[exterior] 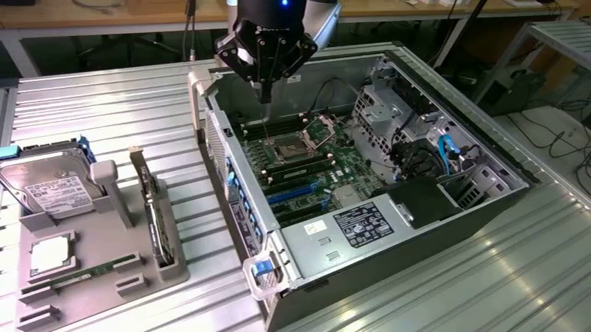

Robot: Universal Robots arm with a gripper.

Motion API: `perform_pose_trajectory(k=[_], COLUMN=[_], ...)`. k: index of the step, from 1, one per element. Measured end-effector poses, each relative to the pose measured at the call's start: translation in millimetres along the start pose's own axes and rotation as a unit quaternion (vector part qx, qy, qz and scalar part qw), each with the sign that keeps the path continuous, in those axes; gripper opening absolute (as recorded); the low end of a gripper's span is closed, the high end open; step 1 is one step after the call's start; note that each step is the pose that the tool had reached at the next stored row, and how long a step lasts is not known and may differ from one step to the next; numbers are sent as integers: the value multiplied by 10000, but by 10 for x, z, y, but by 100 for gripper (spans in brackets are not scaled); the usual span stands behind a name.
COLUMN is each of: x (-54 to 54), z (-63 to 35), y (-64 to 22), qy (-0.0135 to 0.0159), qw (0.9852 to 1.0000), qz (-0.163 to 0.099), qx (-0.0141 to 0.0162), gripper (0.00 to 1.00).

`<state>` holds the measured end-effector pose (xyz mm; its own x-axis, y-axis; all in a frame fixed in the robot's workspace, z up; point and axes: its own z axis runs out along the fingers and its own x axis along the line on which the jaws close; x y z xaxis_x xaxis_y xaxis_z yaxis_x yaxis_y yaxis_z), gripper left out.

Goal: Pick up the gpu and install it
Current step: 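Reach for the gpu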

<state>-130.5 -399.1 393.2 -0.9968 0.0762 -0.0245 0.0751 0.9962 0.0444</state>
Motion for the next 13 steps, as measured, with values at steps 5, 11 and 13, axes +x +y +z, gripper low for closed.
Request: perform_pose_trajectory(k=[5, 11, 13], x=[42, 123, 148], z=[-1, -4, -4], y=[-4, -12, -16], qy=[0, 0, 0], qw=[10000, 10000, 10000], qz=[0, 0, 0], qx=[0, 1, 0], gripper=[11, 11, 11])
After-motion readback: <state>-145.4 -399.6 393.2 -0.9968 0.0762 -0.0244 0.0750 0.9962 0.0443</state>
